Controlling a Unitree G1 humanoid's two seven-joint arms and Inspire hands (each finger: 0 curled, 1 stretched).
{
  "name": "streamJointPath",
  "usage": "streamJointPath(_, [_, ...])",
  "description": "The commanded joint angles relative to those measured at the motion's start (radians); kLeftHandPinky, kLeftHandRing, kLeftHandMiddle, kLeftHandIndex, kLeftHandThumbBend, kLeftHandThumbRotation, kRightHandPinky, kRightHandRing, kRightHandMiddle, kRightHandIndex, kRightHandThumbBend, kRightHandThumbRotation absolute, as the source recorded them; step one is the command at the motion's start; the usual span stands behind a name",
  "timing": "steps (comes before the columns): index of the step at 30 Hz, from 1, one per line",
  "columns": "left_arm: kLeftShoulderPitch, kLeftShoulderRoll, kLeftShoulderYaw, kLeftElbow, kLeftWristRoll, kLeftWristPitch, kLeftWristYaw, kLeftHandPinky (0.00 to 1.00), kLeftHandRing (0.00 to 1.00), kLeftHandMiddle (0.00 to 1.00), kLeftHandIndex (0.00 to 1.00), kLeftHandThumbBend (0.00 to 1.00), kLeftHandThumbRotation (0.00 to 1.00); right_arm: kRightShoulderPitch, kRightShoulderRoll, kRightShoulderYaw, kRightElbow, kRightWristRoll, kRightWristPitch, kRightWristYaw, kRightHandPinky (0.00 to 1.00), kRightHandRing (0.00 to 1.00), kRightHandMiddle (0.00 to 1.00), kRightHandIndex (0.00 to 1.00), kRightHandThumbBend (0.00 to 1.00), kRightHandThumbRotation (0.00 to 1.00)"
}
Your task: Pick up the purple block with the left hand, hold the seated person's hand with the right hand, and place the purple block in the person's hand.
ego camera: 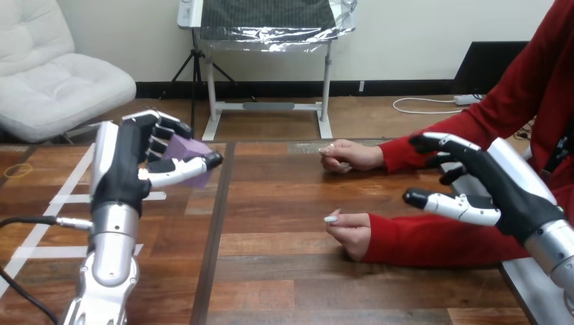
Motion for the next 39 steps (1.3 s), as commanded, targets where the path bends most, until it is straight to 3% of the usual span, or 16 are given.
streamJointPath(1, [-0.137, -0.003, -0.007, 0.046, 0.009, -0.04, -0.004, 0.33, 0.39, 0.43, 0.45, 0.67, 0.0, -0.103, -0.055, 0.015, 0.017, -0.015, -0.011, 0.016, 0.64, 0.79, 0.83, 0.84, 1.0, 0.75])
streamJointPath(6, [-0.161, -0.003, -0.014, 0.085, 0.013, -0.056, -0.009, 0.33, 0.39, 0.43, 0.45, 0.66, 0.0, -0.108, -0.074, 0.028, 0.015, -0.036, 0.012, 0.029, 0.65, 0.8, 0.84, 0.85, 1.0, 0.76])
streamJointPath(12, [-0.195, -0.008, -0.018, 0.132, 0.014, -0.056, -0.017, 0.34, 0.39, 0.43, 0.45, 0.66, 0.0, -0.114, -0.085, 0.036, 0.011, -0.026, 0.058, 0.081, 0.66, 0.82, 0.86, 0.87, 1.0, 0.75])
streamJointPath(21, [-0.24, -0.017, -0.021, 0.197, 0.009, -0.051, -0.022, 0.34, 0.4, 0.44, 0.46, 0.66, 0.0, -0.127, -0.1, 0.05, 0.024, -0.024, 0.076, 0.124, 0.73, 0.85, 0.88, 0.88, 1.0, 0.69])
streamJointPath(30, [-0.274, -0.023, -0.024, 0.249, 0.009, -0.056, -0.021, 0.33, 0.4, 0.44, 0.46, 0.65, 0.0, -0.153, -0.105, 0.066, 0.069, -0.034, 0.052, 0.141, 0.8, 0.86, 0.88, 0.87, 1.0, 0.61])
streamJointPath(39, [-0.297, -0.031, -0.018, 0.296, -0.001, -0.077, -0.022, 0.33, 0.39, 0.43, 0.45, 0.65, 0.0, -0.176, -0.112, 0.092, 0.112, -0.071, 0.037, 0.131, 0.87, 0.87, 0.87, 0.86, 1.0, 0.6])
